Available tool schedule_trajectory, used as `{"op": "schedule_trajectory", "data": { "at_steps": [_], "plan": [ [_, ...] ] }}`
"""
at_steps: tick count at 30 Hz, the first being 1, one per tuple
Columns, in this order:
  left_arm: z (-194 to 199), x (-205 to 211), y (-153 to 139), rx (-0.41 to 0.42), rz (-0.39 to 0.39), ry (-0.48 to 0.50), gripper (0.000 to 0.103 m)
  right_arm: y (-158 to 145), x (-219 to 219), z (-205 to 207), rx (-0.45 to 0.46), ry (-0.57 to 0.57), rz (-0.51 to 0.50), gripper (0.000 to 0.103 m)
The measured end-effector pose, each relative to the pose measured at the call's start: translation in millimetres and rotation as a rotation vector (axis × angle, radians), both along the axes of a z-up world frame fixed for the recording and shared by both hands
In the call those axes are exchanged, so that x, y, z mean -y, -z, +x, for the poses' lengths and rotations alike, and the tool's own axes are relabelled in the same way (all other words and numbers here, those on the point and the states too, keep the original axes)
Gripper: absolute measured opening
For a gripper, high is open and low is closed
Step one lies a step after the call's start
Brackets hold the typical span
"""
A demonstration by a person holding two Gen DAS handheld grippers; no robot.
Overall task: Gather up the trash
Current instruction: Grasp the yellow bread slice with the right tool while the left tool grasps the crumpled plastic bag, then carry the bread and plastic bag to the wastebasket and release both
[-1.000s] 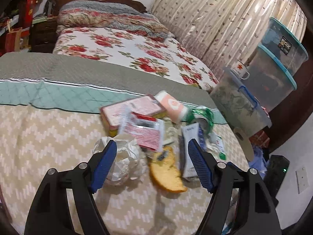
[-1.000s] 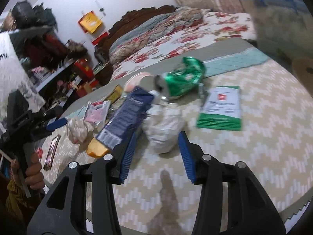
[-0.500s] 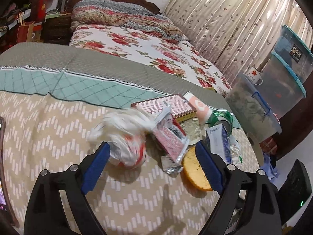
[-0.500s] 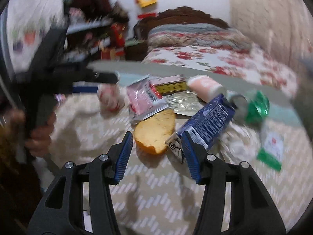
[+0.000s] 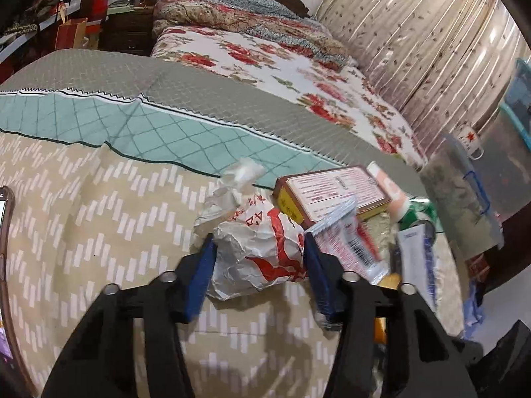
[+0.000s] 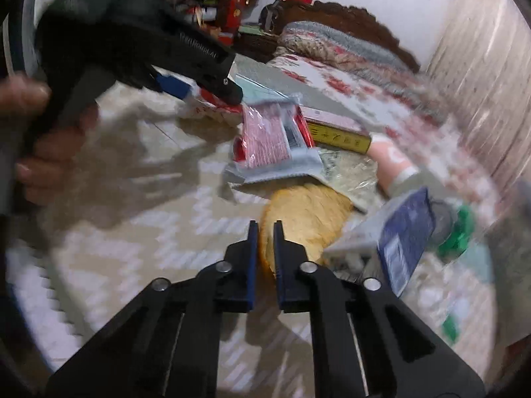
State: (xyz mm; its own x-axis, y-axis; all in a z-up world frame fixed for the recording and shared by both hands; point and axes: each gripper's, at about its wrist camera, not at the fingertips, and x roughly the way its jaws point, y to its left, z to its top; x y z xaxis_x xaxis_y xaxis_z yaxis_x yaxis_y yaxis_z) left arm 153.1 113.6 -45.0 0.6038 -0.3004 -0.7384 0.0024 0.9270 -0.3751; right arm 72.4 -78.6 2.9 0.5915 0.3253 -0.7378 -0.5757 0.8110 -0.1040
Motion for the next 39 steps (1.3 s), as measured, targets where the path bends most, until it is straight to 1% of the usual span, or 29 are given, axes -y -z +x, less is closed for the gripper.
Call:
{"op": "schedule_trajectory", "data": {
  "at_steps": [2, 3, 5, 6, 8, 10, 11, 13, 16, 17, 19, 22, 24, 25, 27, 31, 34, 37, 39],
  "plan": [
    [-8, -2, -8, 0.019, 0.014, -0.002, 0.047, -17, 14, -8, -0.046, -0.017, 0.144, 0.009],
    [-14, -6, -13, 0.029, 0.011, -0.009, 0.047, -22, 20, -12, -0.059, -0.024, 0.198, 0.009],
    [-27, -16, -25, 0.060, -0.027, -0.022, 0.047, -35, 38, -18, -0.110, -0.045, 0.343, 0.009],
    [-34, -19, -32, 0.078, -0.042, -0.025, 0.047, -39, 45, -20, -0.124, -0.049, 0.393, 0.009],
    [-46, -22, -47, 0.115, -0.067, -0.015, 0.047, -47, 60, -24, -0.143, -0.044, 0.475, 0.009],
    [-56, -16, -60, 0.143, -0.089, 0.023, 0.047, -47, 78, -32, -0.148, -0.012, 0.537, 0.009],
    [-59, -7, -67, 0.157, -0.093, 0.059, 0.047, -48, 90, -33, -0.146, 0.017, 0.569, 0.009],
    [-63, 16, -76, 0.173, -0.087, 0.131, 0.047, -48, 109, -36, -0.132, 0.069, 0.600, 0.009],
    [-62, 71, -85, 0.174, -0.071, 0.280, 0.048, -46, 150, -42, -0.118, 0.168, 0.663, 0.009],
    [-61, 85, -85, 0.168, -0.069, 0.312, 0.048, -45, 161, -44, -0.117, 0.195, 0.680, 0.009],
    [-55, 121, -84, 0.145, -0.073, 0.392, 0.048, -41, 193, -48, -0.098, 0.274, 0.709, 0.009],
    [-42, 189, -78, 0.096, -0.093, 0.536, 0.048, -37, 237, -53, -0.085, 0.358, 0.760, 0.009],
    [-35, 225, -71, 0.069, -0.085, 0.597, 0.048, -33, 269, -52, -0.078, 0.418, 0.803, 0.009],
    [-29, 251, -68, 0.053, -0.082, 0.639, 0.048, -31, 283, -51, -0.072, 0.447, 0.816, 0.009],
    [-23, 286, -62, 0.031, -0.079, 0.692, 0.048, -27, 312, -52, -0.045, 0.513, 0.830, 0.009],
    [-10, 370, -53, -0.006, -0.079, 0.808, 0.048, -21, 366, -54, 0.017, 0.630, 0.814, 0.009],
    [-2, 431, -47, -0.017, -0.073, 0.876, 0.048, -17, 407, -53, 0.059, 0.715, 0.803, 0.009],
    [6, 471, -45, -0.018, -0.067, 0.922, 0.048, -12, 444, -46, 0.082, 0.785, 0.798, 0.009],
    [13, 506, -42, -0.023, -0.071, 0.953, 0.051, -9, 466, -39, 0.097, 0.821, 0.789, 0.009]
  ]
}}
